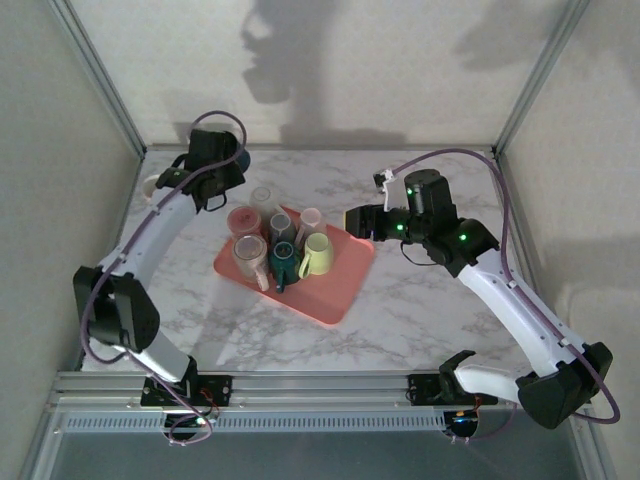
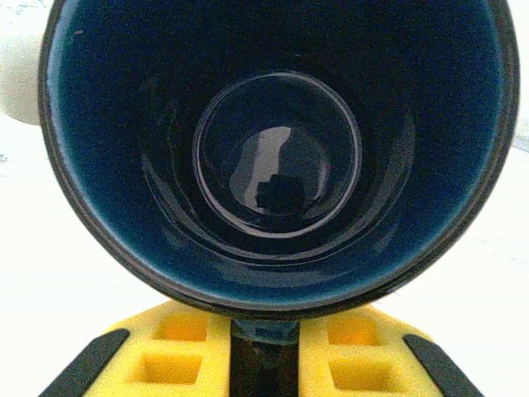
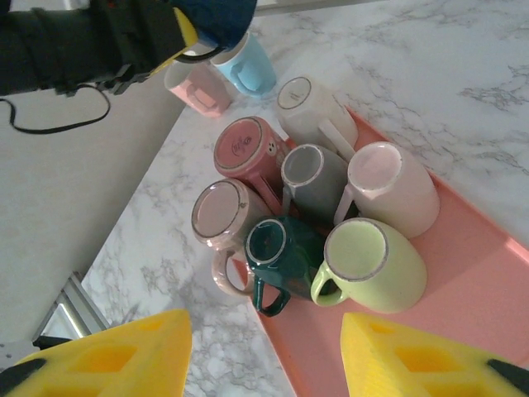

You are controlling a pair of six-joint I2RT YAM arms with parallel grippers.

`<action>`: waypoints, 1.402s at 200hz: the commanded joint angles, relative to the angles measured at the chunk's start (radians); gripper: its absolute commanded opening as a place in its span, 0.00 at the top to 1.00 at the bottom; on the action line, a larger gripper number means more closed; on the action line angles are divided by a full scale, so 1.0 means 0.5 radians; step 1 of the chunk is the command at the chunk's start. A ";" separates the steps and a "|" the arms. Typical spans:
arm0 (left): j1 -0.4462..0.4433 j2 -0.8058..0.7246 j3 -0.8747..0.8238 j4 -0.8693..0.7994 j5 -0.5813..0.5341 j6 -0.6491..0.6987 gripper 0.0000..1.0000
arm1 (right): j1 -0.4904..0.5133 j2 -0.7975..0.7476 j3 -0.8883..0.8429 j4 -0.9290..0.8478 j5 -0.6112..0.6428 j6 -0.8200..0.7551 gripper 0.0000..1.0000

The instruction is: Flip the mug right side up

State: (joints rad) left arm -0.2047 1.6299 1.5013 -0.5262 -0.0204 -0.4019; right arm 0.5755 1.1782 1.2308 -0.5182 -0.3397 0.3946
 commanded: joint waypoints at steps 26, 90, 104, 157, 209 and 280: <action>0.041 0.272 0.320 -0.027 -0.197 0.125 1.00 | -0.012 0.010 0.072 -0.037 0.020 -0.044 0.48; 0.081 0.670 0.633 -0.088 -0.248 0.225 1.00 | -0.010 0.019 0.055 -0.030 0.029 -0.079 0.48; 0.081 0.750 0.686 -0.096 -0.229 0.262 1.00 | -0.012 0.036 0.055 -0.018 0.029 -0.091 0.48; 0.086 1.018 0.863 -0.122 -0.318 0.298 1.00 | -0.012 0.108 0.080 -0.004 -0.021 -0.120 0.49; 0.101 1.172 0.933 -0.078 -0.334 0.295 1.00 | -0.012 0.137 0.086 0.000 -0.035 -0.118 0.49; 0.116 1.288 0.973 -0.067 -0.271 0.268 0.98 | -0.010 0.118 0.095 -0.024 -0.009 -0.152 0.49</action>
State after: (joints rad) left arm -0.1570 2.2742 1.9434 -0.6037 -0.1341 -0.2657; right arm 0.5755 1.2419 1.2446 -0.5358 -0.3428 0.3477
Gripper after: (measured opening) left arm 0.169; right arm 0.514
